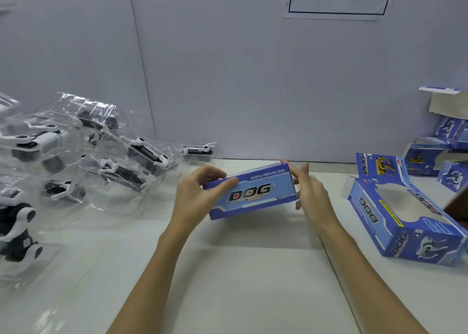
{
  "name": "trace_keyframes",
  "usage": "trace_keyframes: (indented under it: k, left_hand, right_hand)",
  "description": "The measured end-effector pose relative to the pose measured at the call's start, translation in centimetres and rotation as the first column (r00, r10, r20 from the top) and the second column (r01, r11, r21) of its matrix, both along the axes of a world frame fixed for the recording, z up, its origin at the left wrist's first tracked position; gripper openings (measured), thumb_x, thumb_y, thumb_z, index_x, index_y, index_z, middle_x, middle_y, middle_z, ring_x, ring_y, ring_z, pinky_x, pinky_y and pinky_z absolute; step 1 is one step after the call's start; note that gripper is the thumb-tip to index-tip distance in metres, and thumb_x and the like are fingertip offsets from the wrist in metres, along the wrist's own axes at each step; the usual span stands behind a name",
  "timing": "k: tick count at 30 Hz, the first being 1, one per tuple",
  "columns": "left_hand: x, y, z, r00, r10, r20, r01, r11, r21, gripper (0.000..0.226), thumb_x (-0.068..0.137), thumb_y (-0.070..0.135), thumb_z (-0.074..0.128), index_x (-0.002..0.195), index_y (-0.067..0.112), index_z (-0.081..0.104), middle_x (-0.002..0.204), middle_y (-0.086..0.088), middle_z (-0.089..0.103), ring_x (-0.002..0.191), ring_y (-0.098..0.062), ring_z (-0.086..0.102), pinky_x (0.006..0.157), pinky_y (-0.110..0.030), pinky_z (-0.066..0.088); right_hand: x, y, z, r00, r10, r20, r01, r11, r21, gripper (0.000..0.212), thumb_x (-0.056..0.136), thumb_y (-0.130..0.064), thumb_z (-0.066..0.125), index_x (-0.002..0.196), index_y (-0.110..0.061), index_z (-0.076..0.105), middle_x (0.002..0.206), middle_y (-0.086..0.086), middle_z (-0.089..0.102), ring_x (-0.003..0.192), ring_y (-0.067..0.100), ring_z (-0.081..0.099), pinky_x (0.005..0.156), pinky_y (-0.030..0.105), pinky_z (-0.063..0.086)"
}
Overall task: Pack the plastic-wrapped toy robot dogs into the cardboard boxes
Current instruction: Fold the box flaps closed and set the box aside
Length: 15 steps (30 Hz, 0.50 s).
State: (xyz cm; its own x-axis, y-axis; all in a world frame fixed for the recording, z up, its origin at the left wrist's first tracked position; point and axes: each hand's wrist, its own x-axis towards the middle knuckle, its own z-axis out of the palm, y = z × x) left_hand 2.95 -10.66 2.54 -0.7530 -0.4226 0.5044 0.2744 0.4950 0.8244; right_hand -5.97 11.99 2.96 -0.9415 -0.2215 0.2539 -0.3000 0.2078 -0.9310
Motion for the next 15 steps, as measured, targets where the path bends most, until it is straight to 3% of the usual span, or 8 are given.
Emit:
trace_keyframes:
  k: [1, 3, 5, 6, 8, 10, 13, 15]
  left_hand:
    - [-0.1, -0.3, 0.1, 0.999, 0.041, -0.016, -0.040, 0.997, 0.072, 0.037, 0.072, 0.052, 0.087, 0.093, 0.024, 0.076, 0.089, 0.012, 0.077, 0.087, -0.009, 0.074, 0.067, -0.026, 0.059]
    - [-0.1, -0.7, 0.1, 0.993, 0.117, -0.011, -0.110, 0.960, 0.256, 0.043, 0.068, 0.055, 0.090, 0.090, 0.021, 0.076, 0.088, 0.007, 0.078, 0.084, -0.013, 0.076, 0.065, -0.029, 0.059]
    - [-0.1, -1.3, 0.1, 0.988, 0.153, 0.022, -0.147, 0.884, 0.444, 0.055, 0.061, 0.060, 0.091, 0.092, 0.017, 0.075, 0.088, 0.001, 0.079, 0.082, -0.018, 0.078, 0.067, -0.034, 0.060]
    - [0.0, -1.5, 0.1, 0.989, 0.146, 0.035, -0.143, 0.845, 0.516, 0.063, 0.057, 0.063, 0.090, 0.093, 0.013, 0.074, 0.089, -0.002, 0.080, 0.081, -0.020, 0.078, 0.067, -0.035, 0.061]
    - [0.0, -1.8, 0.0, 0.993, 0.105, 0.048, -0.113, 0.795, 0.596, 0.077, 0.057, 0.070, 0.087, 0.094, 0.005, 0.073, 0.091, -0.008, 0.080, 0.082, -0.025, 0.078, 0.071, -0.038, 0.062]
    - [-0.1, -1.9, 0.0, 0.999, 0.018, 0.047, -0.044, 0.768, 0.639, 0.081, 0.065, 0.079, 0.079, 0.099, 0.005, 0.076, 0.091, -0.011, 0.078, 0.087, -0.028, 0.076, 0.078, -0.042, 0.062]
    - [-0.3, -0.8, -0.1, 0.969, -0.244, 0.035, 0.177, 0.787, 0.592, 0.065, 0.076, 0.082, 0.069, 0.114, 0.030, 0.078, 0.112, -0.002, 0.079, 0.105, -0.021, 0.074, 0.094, -0.046, 0.056]
    - [-0.5, 0.6, -0.6, 0.937, -0.334, 0.103, 0.244, 0.835, 0.494, 0.061, 0.075, 0.078, 0.070, 0.129, 0.049, 0.066, 0.125, 0.011, 0.074, 0.111, -0.014, 0.072, 0.095, -0.049, 0.053]
  right_hand:
    - [0.0, 0.3, 0.1, 0.999, 0.035, -0.029, -0.035, 0.999, -0.002, 0.087, 0.091, -0.079, 0.024, 0.144, -0.019, 0.057, 0.113, 0.007, 0.067, 0.091, 0.014, 0.068, 0.073, 0.026, 0.058]
    - [-0.2, 0.8, 0.1, 0.979, 0.185, -0.082, -0.184, 0.983, 0.012, 0.086, 0.084, -0.082, 0.038, 0.152, -0.030, 0.049, 0.136, 0.009, 0.055, 0.118, 0.016, 0.062, 0.092, 0.030, 0.056]
    - [0.2, 0.9, 0.4, 0.933, 0.342, -0.112, -0.328, 0.936, 0.128, 0.077, 0.083, -0.075, 0.058, 0.154, -0.052, 0.037, 0.163, -0.009, 0.032, 0.147, 0.010, 0.038, 0.111, 0.031, 0.044]
    - [0.5, 0.7, 0.6, 0.912, 0.384, -0.146, -0.355, 0.916, 0.187, 0.080, 0.083, -0.067, 0.068, 0.154, -0.056, 0.033, 0.167, -0.017, 0.024, 0.151, 0.003, 0.030, 0.115, 0.027, 0.038]
    - [0.9, 0.0, 0.1, 0.886, 0.373, -0.276, -0.332, 0.925, 0.184, 0.082, 0.087, -0.042, 0.080, 0.155, -0.047, 0.035, 0.157, -0.023, 0.042, 0.140, -0.003, 0.044, 0.107, 0.014, 0.039]
    - [1.1, -1.0, -0.4, 0.913, 0.224, -0.341, -0.205, 0.974, 0.092, 0.070, 0.087, -0.032, 0.083, 0.148, -0.036, 0.049, 0.131, -0.015, 0.061, 0.117, 0.006, 0.060, 0.095, 0.018, 0.047]
    - [0.9, -1.3, -0.3, 0.985, 0.004, -0.174, -0.017, 0.997, -0.074, 0.049, 0.082, -0.065, 0.070, 0.123, -0.042, 0.060, 0.103, -0.006, 0.070, 0.091, 0.014, 0.070, 0.077, 0.025, 0.057]
    - [0.6, -1.0, -0.3, 0.998, 0.061, 0.017, -0.058, 0.993, -0.102, 0.057, 0.084, -0.075, 0.050, 0.126, -0.037, 0.057, 0.104, -0.005, 0.073, 0.092, 0.014, 0.073, 0.073, 0.032, 0.062]
